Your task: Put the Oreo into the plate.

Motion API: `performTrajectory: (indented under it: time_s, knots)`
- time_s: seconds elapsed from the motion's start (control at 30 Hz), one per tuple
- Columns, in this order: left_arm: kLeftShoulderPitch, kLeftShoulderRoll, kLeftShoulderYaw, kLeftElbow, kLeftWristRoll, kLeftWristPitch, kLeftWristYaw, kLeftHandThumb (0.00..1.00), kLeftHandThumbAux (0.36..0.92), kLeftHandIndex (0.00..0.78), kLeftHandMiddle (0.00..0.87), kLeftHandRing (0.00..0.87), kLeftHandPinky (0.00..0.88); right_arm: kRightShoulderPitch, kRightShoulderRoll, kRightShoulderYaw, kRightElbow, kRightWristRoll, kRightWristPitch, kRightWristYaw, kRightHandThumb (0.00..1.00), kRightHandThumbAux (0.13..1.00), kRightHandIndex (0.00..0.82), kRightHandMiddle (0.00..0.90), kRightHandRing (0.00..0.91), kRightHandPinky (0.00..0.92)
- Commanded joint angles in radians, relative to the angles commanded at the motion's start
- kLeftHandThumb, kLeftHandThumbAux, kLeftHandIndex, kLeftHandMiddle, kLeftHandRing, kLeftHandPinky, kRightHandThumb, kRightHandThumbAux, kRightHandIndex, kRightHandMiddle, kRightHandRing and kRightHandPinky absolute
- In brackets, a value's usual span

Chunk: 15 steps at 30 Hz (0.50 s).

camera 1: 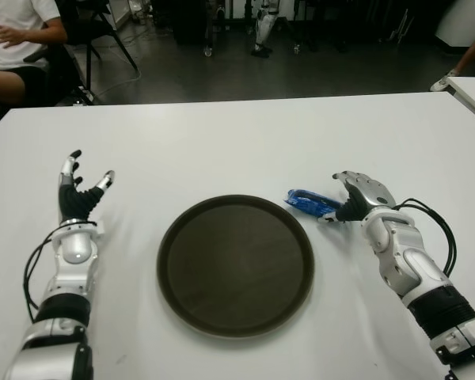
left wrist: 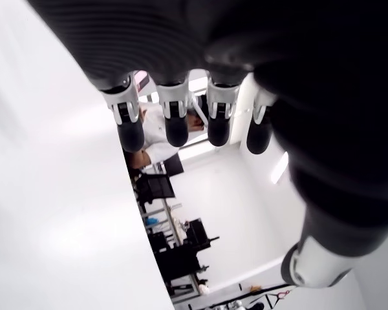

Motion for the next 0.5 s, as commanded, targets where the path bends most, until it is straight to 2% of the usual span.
performTrajectory:
  time_s: [0.5]
  knots:
    - [0.001, -0.002, 0.005, 0.001, -0.014, -0.006, -0.019, 0.0, 0.735, 0.0, 0.012, 0.024, 0.007, 0.003, 0.009, -0.01, -0.012, 0.02, -0.018, 0.002, 0.0, 0.628, 0.0, 0.0, 0.0, 0.0]
